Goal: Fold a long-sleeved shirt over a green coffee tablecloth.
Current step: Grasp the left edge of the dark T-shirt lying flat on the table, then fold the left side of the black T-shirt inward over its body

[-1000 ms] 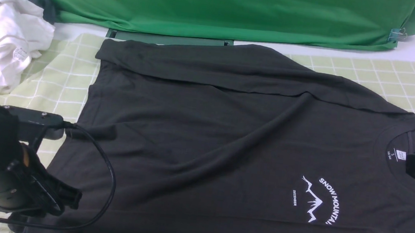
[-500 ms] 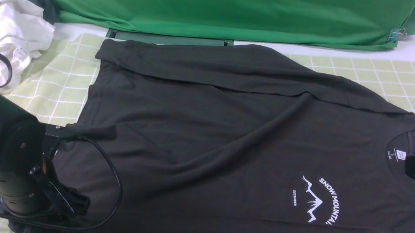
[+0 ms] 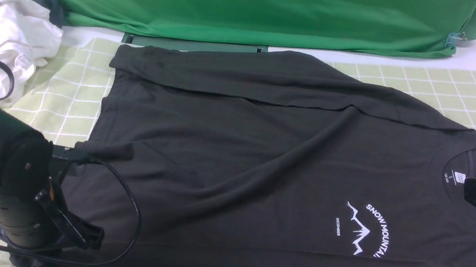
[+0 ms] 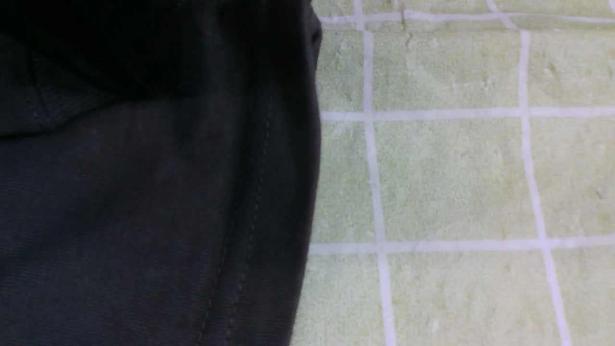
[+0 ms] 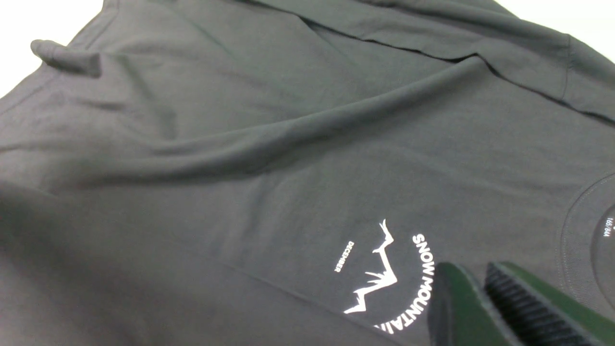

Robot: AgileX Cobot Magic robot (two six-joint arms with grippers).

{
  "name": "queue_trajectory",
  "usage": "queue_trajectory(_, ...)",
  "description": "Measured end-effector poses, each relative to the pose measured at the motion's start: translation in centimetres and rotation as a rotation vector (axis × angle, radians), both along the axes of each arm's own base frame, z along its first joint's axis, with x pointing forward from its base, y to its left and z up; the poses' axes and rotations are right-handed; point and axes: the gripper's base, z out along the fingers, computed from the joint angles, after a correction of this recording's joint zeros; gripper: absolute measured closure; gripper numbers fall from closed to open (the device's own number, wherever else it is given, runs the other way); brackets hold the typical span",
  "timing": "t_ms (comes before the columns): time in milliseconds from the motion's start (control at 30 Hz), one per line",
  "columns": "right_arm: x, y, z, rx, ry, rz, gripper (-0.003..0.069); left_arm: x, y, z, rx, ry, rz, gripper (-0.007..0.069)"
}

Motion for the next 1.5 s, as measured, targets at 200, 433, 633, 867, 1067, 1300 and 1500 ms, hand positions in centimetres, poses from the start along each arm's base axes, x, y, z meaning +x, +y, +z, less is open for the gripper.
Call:
queue_trajectory(200, 0.0, 0.0, 0.0, 0.001, 0.0, 0.0, 0.0557, -0.3, -0.1, 3.1, -0.02, -0.054, -0.122, 0.0604)
queue_trajectory(433, 0.1, 0.0, 0.1, 0.009, -0.014, -0.002, 0.0548, 1.1, -1.1, 10.2, -0.115, -0.343, -0.221, 0.0604)
queue_trajectory(633, 0.2, 0.1, 0.2, 0.022, -0.023, -0.008, 0.0545, 4.4, -1.6, 15.7, -0.097, -0.537, -0.277, 0.0604)
queue_trajectory(867, 0.2, 0.1, 0.3, 0.03, -0.03, -0.011, 0.0544, 10.4, -2.4, 15.9, -0.013, -0.572, -0.343, 0.0604)
queue_trajectory(1067, 0.2, 0.1, 0.3, 0.031, -0.03, -0.012, 0.0544, 14.3, -2.5, 12.0, 0.091, -0.494, -0.386, 0.0604)
queue_trajectory(1300, 0.2, 0.1, 0.3, 0.032, -0.03, -0.012, 0.0538, 16.2, -2.8, 8.4, 0.123, -0.45, -0.425, 0.0596)
queue_trajectory(1500, 0.2, 0.1, 0.3, 0.035, -0.028, -0.014, 0.0535, 16.8, -2.8, 7.8, 0.137, -0.464, -0.433, 0.0455)
